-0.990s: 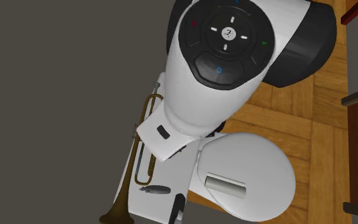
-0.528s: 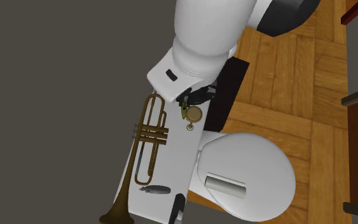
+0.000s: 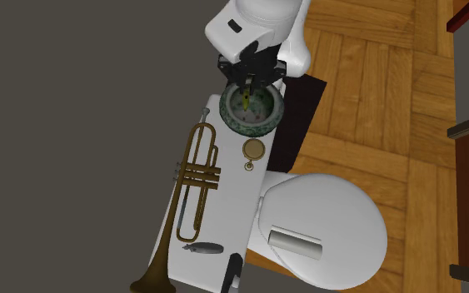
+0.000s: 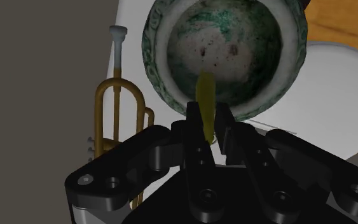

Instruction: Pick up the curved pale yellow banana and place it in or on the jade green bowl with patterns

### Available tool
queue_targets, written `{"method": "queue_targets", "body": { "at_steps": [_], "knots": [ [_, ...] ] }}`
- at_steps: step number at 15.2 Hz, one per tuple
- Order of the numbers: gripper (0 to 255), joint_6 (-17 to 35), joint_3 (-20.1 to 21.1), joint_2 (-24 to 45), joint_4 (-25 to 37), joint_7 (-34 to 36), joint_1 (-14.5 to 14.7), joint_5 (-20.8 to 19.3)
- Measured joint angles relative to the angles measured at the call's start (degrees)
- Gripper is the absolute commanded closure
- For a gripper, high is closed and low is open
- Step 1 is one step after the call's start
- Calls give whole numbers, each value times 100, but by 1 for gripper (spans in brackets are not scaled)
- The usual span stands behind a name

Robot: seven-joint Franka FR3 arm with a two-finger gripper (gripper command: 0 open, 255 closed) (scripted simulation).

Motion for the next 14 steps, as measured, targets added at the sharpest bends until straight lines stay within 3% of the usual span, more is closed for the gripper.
{"method": "queue_targets", "body": {
  "at_steps": [4, 14],
  "knots": [
    [255, -152, -77, -591, -433, -85, 5, -36],
    [255, 442, -102, -1094, -1537, -63, 24, -34]
  ]
}}
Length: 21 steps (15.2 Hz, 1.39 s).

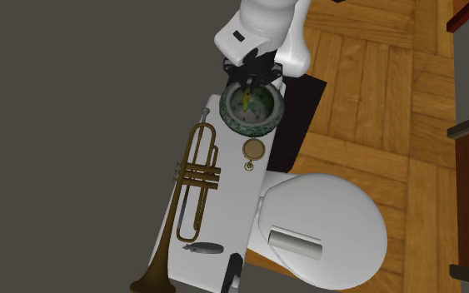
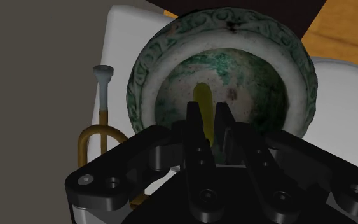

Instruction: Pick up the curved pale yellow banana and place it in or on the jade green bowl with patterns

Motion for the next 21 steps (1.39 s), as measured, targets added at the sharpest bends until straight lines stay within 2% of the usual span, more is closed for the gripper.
{"method": "queue_targets", "body": {
  "at_steps": [3, 9, 10, 16, 21],
  "knots": [
    [255, 193, -10, -110, -302, 4, 3, -4],
    [255, 243, -14, -139, -381, 3, 4, -7],
    [0, 243, -14, -139, -381, 3, 4, -7],
    [0, 243, -14, -139, -381, 3, 4, -7],
    [0, -306, 22, 165, 479, -1, -4, 10]
  ]
}}
